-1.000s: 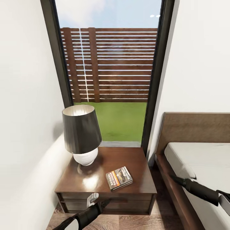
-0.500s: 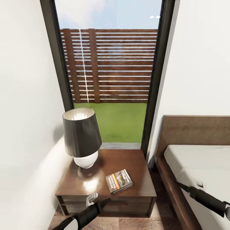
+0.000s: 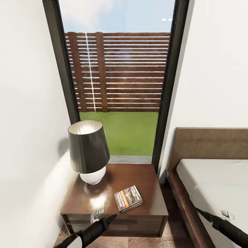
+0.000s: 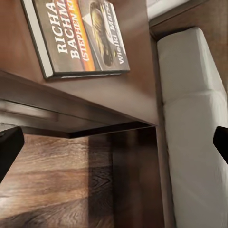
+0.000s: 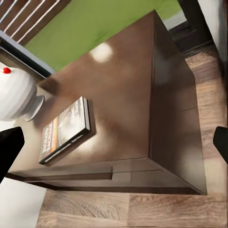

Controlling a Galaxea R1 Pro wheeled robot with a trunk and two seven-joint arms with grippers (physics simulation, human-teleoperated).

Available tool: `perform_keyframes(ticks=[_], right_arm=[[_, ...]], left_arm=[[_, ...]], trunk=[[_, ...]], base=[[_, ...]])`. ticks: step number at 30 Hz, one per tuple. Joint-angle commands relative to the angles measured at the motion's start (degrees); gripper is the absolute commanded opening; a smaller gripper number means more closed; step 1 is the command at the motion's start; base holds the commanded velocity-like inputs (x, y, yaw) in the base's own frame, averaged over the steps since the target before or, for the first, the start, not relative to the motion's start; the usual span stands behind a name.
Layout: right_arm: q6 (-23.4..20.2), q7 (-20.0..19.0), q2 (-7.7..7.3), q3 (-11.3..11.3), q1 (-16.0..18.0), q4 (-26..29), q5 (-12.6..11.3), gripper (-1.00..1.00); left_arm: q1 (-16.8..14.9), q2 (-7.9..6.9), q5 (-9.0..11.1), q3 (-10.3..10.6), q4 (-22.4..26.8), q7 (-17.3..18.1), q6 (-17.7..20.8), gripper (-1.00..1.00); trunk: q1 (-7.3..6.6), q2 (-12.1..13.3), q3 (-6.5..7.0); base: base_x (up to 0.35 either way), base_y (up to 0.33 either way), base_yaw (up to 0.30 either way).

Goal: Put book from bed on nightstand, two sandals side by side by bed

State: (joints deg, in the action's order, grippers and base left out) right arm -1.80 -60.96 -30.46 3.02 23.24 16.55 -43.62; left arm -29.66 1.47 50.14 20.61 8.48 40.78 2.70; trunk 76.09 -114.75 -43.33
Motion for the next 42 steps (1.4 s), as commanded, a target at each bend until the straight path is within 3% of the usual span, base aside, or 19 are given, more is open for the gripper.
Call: perform_keyframes(ticks=[1,9,11,13,16,26,28,31,33,36,42], right_arm=[[0.1,-0.1,-0.04,0.3,0.0,-0.8,-0.5,1.00],[2.4,0.0,0.44,0.5,0.0,-6.5,0.3,1.00],[2.8,0.2,3.15,0.5,0.0,-10.0,3.6,1.00],[2.9,0.4,5.01,0.4,0.0,-12.5,5.0,1.00],[2.8,0.7,6.08,0.3,0.0,-15.1,5.5,1.00],[1.8,0.7,6.85,0.0,0.0,-16.6,5.8,1.00],[1.9,3.2,6.90,0.0,0.0,-16.4,5.9,1.00],[2.2,12.5,6.90,-0.1,0.1,-14.8,5.8,1.00],[2.5,20.8,6.92,0.0,0.1,-10.2,5.9,1.00],[2.6,28.1,6.93,0.3,0.1,-2.0,6.1,1.00],[2.5,31.4,6.96,0.4,0.0,5.8,6.4,1.00]], left_arm=[[0.0,-0.03,0.6,0.3,0.0,-0.4,0.3,1.00],[0.0,-0.54,0.6,0.4,-0.2,-2.4,-0.1,1.00],[0.0,-0.77,0.6,0.4,-1.1,-2.8,-0.9,1.00],[0.0,-0.77,0.6,0.4,-2.6,-2.9,-1.7,1.00],[0.0,-0.77,0.6,0.4,-4.3,-2.9,-2.9,1.00],[0.0,-0.71,0.7,0.4,-7.1,-3.0,-4.4,1.00],[0.0,-0.70,0.7,0.4,-7.1,-2.9,-4.4,1.00],[0.0,-0.73,0.7,0.4,-7.2,-2.9,-4.5,1.00],[0.0,-0.75,0.7,0.4,-7.2,-2.9,-4.5,1.00],[0.0,-0.76,0.7,0.3,-7.2,-2.9,-4.5,1.00],[0.0,-0.76,0.7,0.4,-7.2,-2.9,-4.5,1.00]], trunk=[[-0.23,0.4,0.13],[-1.99,3.6,1.57],[-2.43,4.4,1.93],[-2.87,5.2,2.28],[-3.53,6.4,2.82],[-5.73,10.4,4.62],[-6.16,11.2,4.98],[-6.82,12.4,5.52],[-7.26,13.2,5.87],[-7.92,14.4,6.41],[-9.24,16.8,7.49]], base=[[0.000,0.000,0.000],[0.000,0.000,0.000],[0.000,0.000,0.000],[0.000,0.000,0.000],[0.000,0.000,0.000],[0.000,0.000,0.000],[0.000,0.000,0.000],[0.000,0.000,0.000],[0.000,0.000,0.000],[0.000,0.000,0.000],[0.000,0.000,0.000]])
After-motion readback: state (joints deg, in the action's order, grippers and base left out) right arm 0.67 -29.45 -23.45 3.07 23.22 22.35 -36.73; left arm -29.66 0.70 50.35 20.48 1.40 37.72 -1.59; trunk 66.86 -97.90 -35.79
